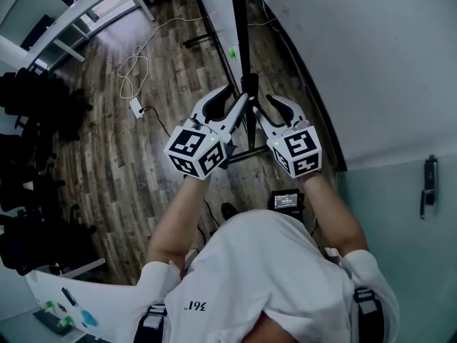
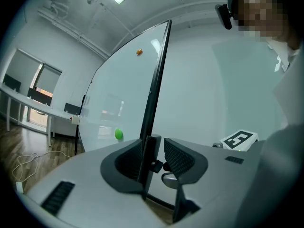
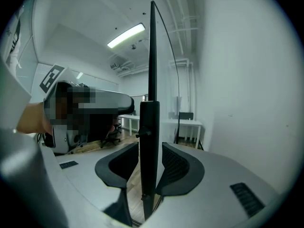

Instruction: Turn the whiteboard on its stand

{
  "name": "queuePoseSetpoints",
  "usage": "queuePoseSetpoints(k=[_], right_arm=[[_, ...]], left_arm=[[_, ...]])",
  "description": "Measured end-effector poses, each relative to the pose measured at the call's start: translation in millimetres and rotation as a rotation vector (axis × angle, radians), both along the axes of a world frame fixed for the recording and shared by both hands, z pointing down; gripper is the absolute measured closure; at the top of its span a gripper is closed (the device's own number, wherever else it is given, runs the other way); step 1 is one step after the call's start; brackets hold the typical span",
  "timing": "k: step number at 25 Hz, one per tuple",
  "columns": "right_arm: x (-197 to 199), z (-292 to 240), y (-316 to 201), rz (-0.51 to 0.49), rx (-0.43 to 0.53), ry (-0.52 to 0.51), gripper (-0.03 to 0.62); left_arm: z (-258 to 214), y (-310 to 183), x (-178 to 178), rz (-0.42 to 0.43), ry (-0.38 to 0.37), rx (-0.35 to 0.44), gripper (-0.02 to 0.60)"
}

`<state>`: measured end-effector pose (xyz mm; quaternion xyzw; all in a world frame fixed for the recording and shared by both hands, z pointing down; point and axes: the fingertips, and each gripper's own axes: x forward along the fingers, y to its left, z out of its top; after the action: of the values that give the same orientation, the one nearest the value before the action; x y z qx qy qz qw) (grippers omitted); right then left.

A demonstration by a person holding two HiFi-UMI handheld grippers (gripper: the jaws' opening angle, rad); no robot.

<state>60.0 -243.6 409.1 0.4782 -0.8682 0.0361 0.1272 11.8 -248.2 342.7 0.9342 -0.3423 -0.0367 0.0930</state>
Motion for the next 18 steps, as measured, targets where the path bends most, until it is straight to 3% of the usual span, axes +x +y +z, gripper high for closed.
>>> queuePoseSetpoints(k=[10, 18], right_arm=[[-20.0, 4.4, -26.7, -0.046, -0.001, 0.006, 0.398], [-30.5, 17.0, -47.9, -0.061, -0.034, -0.007, 0.396]], left_arm=[[-4.0, -23.6, 23.4, -0.019, -0.058, 0.016, 0.402], [-2.3, -37.5, 42.0, -0.096, -0.113, 0.021, 0.397]])
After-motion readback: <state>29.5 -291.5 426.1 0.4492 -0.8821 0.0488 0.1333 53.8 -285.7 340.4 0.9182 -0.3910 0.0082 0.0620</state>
